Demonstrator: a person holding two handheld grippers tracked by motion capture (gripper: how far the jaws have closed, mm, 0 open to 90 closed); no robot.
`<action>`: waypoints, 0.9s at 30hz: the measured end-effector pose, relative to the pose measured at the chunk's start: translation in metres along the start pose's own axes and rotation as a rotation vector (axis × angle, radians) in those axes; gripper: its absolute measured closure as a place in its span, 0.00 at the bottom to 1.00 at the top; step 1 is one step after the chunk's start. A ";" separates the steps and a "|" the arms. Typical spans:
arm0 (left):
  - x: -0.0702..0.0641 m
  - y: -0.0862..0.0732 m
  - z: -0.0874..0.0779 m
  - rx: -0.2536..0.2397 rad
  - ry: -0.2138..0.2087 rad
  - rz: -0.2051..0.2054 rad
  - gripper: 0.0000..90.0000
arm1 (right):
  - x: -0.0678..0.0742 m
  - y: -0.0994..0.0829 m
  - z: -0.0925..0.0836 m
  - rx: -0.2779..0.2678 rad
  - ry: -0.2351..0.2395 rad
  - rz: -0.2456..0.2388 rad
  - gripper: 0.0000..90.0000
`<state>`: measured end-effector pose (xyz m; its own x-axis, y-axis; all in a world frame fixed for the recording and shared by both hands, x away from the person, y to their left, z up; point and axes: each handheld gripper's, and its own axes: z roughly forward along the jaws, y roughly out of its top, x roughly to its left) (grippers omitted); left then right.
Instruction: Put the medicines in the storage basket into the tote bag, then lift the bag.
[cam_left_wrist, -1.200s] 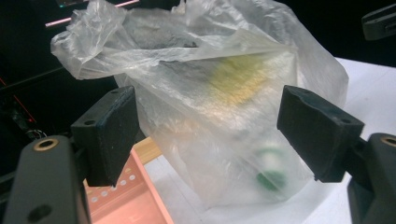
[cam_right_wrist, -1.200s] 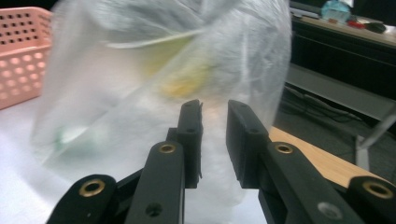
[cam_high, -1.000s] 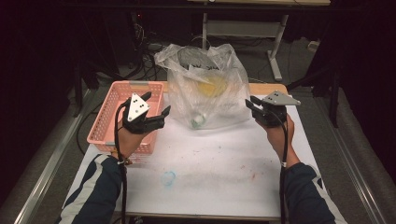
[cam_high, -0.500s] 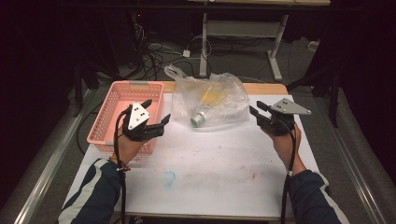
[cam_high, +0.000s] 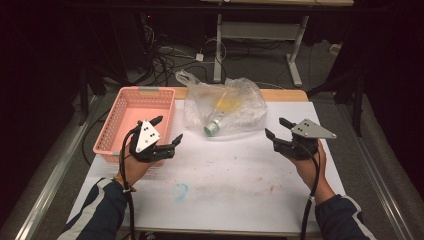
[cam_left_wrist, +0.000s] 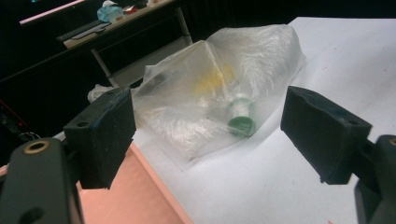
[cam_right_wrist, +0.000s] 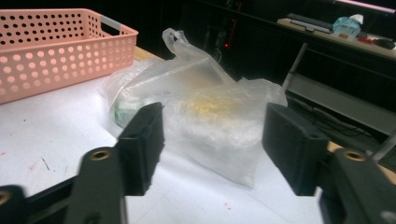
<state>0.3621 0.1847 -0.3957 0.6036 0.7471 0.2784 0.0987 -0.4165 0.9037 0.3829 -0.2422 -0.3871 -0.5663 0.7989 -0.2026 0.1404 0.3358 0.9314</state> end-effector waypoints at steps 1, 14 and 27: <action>-0.001 -0.001 -0.002 -0.001 -0.005 0.005 0.20 | 0.002 -0.001 -0.002 -0.004 -0.002 -0.009 0.39; -0.014 -0.023 -0.022 0.026 -0.025 0.030 0.20 | 0.025 -0.019 -0.026 0.003 0.023 -0.037 0.22; -0.028 -0.051 -0.030 0.100 -0.033 0.039 0.20 | 0.034 -0.050 -0.041 0.033 0.053 -0.024 0.21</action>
<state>0.3167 0.2009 -0.4395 0.6340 0.7125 0.3007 0.1523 -0.4963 0.8547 0.3237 -0.2525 -0.4283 -0.6115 0.7635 -0.2076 0.1525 0.3712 0.9159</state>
